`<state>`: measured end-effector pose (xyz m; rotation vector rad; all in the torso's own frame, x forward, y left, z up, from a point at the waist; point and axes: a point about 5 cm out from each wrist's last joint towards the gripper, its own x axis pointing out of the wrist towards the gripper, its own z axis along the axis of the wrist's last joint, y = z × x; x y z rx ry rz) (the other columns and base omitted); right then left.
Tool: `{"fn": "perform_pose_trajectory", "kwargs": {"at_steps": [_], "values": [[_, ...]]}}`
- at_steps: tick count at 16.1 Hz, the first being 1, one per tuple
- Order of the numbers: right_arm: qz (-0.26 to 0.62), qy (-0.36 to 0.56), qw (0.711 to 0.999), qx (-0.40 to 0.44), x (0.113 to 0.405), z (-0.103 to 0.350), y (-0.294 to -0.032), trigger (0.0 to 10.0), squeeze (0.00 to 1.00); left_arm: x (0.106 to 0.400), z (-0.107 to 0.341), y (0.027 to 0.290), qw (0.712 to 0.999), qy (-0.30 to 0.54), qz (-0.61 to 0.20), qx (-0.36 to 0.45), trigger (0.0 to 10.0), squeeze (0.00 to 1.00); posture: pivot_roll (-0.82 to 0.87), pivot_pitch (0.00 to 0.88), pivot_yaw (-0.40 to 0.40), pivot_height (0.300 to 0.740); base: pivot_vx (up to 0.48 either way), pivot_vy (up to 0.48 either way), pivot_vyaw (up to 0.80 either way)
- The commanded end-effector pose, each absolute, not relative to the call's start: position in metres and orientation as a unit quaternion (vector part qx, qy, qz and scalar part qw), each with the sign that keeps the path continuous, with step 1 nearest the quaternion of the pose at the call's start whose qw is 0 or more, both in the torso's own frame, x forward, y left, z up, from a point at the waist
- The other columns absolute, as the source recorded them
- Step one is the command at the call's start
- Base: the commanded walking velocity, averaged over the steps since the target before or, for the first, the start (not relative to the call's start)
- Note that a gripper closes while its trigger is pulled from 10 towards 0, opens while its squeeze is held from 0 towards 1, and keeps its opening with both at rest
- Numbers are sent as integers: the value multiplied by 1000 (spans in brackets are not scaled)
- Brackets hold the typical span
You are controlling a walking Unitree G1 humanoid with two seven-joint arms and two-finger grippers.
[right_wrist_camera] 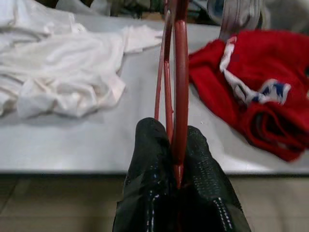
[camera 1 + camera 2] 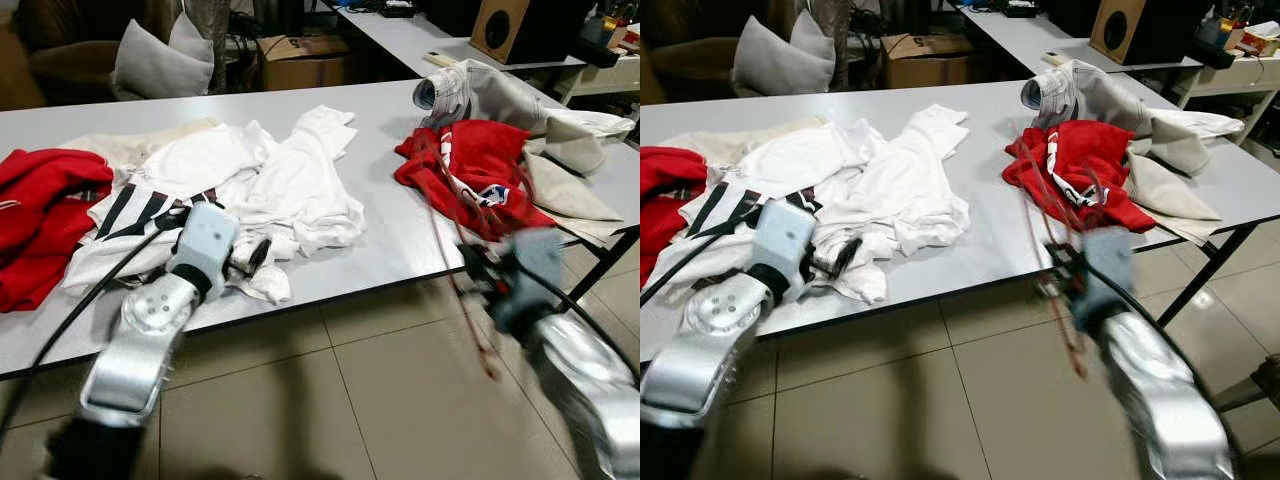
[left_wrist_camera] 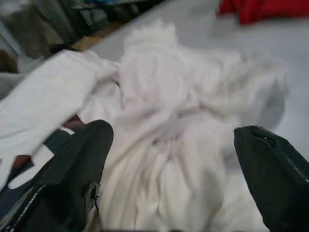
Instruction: Hang hanger
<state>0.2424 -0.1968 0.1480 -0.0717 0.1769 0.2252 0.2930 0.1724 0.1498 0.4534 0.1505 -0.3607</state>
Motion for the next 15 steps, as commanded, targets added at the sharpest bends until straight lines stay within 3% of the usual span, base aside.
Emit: {"fn": "perform_pose_trajectory", "kwargs": {"at_steps": [1, 3, 5, 9, 11, 12, 15], "values": [[144, 85, 986, -25, 235, 155, -198, 10000, 0, 297, 147, 167, 943, 79, -206, 250, 10000, 0, -164, 0, -16, 740, 0, 0, 0], [164, 102, 978, -76, 221, 148, -205, 10000, 0, 307, 142, 178, 931, 101, -202, 286, 10000, 0, -187, 0, 4, 740, 0, 0, 0], [108, 99, 987, -67, 224, 146, -211, 10000, 0, 320, 146, 194, 928, 97, -168, 318, 10000, 0, -194, 0, 11, 740, 0, 0, 0], [98, 92, 989, -60, 228, 145, -204, 10000, 0, 337, 153, 213, 927, 102, -151, 328, 10000, 0, -192, 0, 14, 740, 0, 0, 0], [108, 81, 989, -64, 231, 147, -198, 10000, 0, 340, 148, 217, 917, 117, -164, 344, 902, 0, -191, 0, 16, 740, 0, 0, 0], [106, 77, 989, -62, 232, 148, -198, 10000, 0, 339, 147, 217, 914, 121, -187, 340, 0, 0, -191, 0, 16, 740, 0, 0, 0], [102, 74, 990, -68, 234, 148, -198, 10000, 0, 334, 145, 217, 907, 135, -220, 333, 0, 0, -188, 0, 19, 740, 0, 0, 0]]}}
